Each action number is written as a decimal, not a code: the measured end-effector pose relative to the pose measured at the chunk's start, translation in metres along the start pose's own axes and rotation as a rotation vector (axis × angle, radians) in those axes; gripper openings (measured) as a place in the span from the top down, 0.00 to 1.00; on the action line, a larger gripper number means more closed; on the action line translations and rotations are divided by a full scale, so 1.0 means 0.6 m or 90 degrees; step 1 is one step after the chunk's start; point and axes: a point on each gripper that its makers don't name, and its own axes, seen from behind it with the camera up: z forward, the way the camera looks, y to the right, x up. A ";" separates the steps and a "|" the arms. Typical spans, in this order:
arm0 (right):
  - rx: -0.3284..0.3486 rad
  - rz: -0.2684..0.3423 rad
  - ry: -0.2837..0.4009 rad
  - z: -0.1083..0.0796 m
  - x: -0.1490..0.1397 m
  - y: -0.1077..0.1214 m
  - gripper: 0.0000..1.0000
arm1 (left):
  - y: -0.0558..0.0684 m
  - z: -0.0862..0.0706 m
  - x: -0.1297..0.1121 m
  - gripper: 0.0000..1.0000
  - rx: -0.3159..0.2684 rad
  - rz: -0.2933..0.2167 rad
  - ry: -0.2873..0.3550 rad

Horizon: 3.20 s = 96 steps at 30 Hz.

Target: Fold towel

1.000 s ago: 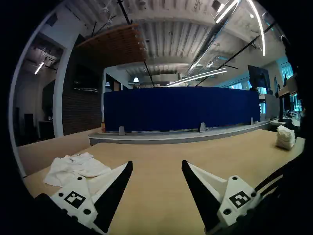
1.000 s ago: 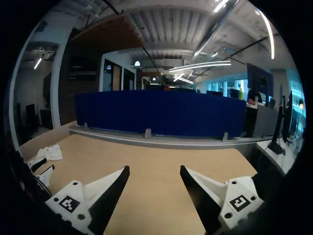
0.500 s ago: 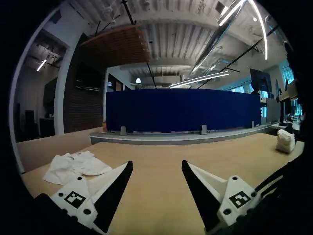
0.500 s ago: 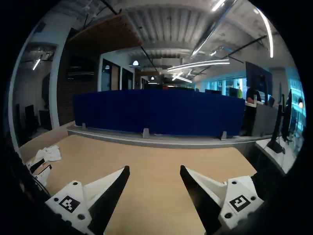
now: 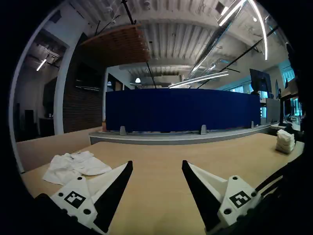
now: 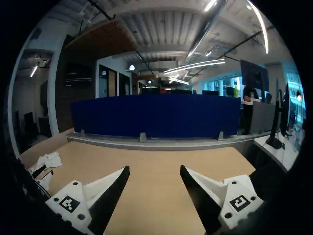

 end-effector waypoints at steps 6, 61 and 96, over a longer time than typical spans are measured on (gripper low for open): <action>-0.001 -0.018 0.023 -0.012 0.015 0.018 0.00 | 0.001 0.000 0.001 0.07 0.000 0.000 0.000; -0.074 0.021 0.126 0.001 -0.184 0.159 0.01 | -0.005 0.002 -0.003 0.05 0.000 0.000 0.000; -0.089 -0.006 0.123 0.016 -0.222 0.157 0.00 | -0.005 0.000 -0.001 0.05 0.000 0.000 0.001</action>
